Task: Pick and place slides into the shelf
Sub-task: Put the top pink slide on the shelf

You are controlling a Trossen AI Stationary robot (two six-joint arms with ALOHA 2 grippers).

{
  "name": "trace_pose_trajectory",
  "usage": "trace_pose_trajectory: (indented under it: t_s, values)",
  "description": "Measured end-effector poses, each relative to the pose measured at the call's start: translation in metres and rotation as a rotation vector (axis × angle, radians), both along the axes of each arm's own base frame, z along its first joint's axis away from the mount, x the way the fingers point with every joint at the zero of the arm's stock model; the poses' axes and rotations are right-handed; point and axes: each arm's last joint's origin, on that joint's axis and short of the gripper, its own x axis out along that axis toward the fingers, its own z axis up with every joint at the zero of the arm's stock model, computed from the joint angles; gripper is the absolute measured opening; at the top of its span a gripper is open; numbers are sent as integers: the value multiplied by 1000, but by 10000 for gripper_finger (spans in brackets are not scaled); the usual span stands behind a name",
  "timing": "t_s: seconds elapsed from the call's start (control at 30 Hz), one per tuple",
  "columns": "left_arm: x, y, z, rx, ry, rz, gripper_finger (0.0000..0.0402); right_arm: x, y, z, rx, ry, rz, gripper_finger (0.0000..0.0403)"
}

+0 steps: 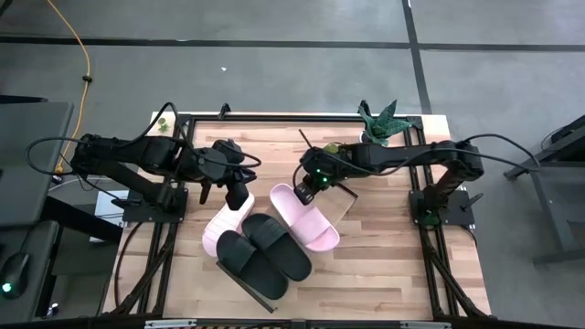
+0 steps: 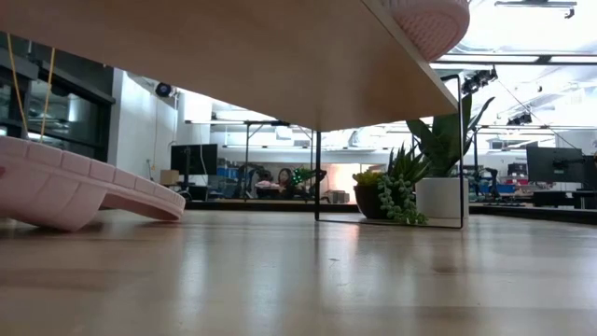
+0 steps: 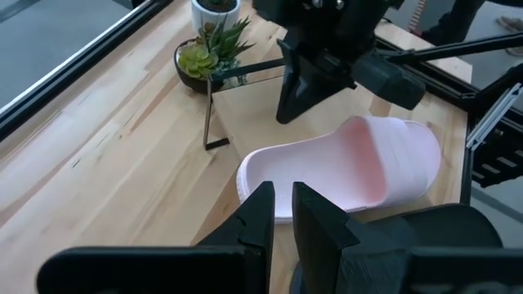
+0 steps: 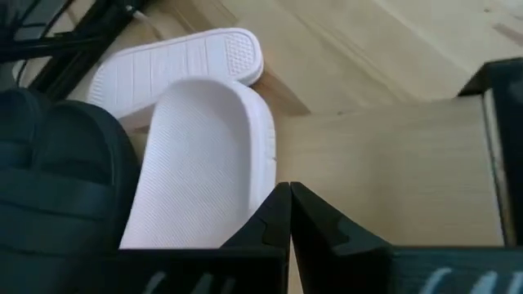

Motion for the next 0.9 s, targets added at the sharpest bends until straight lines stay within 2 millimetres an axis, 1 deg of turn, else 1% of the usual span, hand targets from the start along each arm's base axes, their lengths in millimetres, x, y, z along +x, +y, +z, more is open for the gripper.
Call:
trace_pose_trajectory:
  t_s: [0.13, 0.33, 0.7, 0.9]
  values:
    - [-1, 0, -1, 6, 19, -4, 37, 9, -3, -9, 14, -4, 18, 0]
    - [-2, 0, -2, 7, 32, -5, 37, 13, -3, -16, 9, 14, 14, 0]
    - [-3, 0, -2, 11, 40, -7, 37, 16, -2, -20, 37, 14, 71, 0]
    - [-2, 0, -2, 14, 40, -4, 37, 25, 1, -23, 79, -40, 154, 0]
